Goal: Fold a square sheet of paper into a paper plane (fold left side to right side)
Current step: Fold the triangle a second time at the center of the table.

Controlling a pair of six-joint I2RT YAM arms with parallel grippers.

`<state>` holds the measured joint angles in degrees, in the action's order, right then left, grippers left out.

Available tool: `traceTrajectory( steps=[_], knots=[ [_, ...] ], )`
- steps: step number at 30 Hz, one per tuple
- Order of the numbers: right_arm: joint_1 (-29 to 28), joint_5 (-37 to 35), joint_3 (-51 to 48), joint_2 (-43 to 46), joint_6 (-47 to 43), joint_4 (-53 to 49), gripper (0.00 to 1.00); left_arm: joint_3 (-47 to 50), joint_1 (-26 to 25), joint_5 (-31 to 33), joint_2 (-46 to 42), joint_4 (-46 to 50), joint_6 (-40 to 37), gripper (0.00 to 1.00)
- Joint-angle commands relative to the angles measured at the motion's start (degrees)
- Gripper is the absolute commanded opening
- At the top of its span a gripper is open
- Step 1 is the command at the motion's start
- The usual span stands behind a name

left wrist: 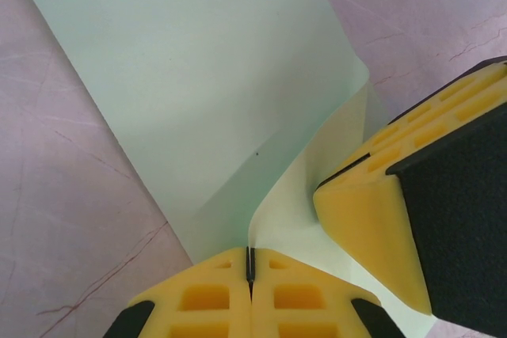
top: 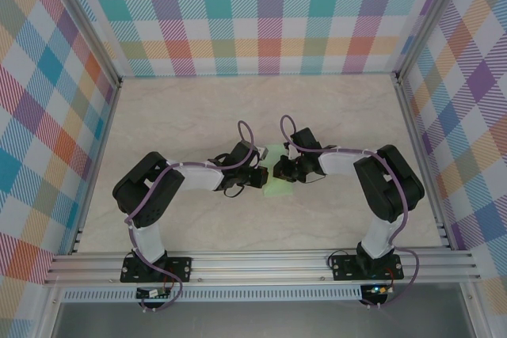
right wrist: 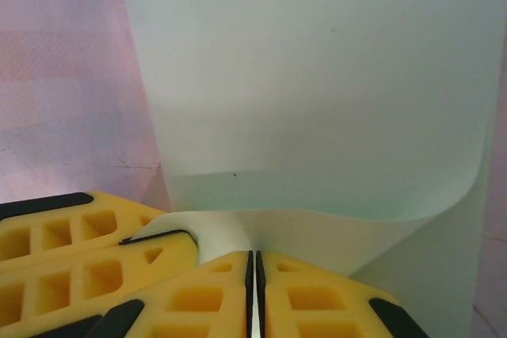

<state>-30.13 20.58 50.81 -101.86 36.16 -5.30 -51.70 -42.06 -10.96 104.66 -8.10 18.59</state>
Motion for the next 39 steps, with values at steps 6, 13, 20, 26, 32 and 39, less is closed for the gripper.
traceTrajectory(
  steps=[6, 13, 20, 26, 32, 39],
  knots=[
    [-0.3, -2.6, 0.6, -0.7, -2.0, -4.5, 0.13, -0.9, 0.5, -1.3, 0.4, 1.6, -0.3, 0.07],
    [-0.3, -3.4, -1.0, -1.4, -1.6, -5.2, 0.13, -0.8, 0.6, -1.3, -5.8, 3.6, 0.6, 0.19],
    [-0.4, -3.3, -1.1, -1.4, -1.3, -4.7, 0.13, 1.8, 0.7, -1.0, -14.3, 5.8, 1.0, 0.3],
    [-0.4, -3.2, -1.1, -1.2, -1.3, -4.5, 0.13, 4.9, 0.4, -13.6, -13.6, -1.7, 4.7, 0.28],
    [-0.4, -3.2, -0.8, -1.2, -1.3, -4.9, 0.13, 4.0, -0.1, -18.7, -7.9, -5.7, 7.2, 0.26],
    [-0.4, -3.2, -0.6, -1.2, -1.4, -5.1, 0.13, 3.0, -0.2, -18.9, -3.2, -5.2, 6.8, 0.25]
  ],
)
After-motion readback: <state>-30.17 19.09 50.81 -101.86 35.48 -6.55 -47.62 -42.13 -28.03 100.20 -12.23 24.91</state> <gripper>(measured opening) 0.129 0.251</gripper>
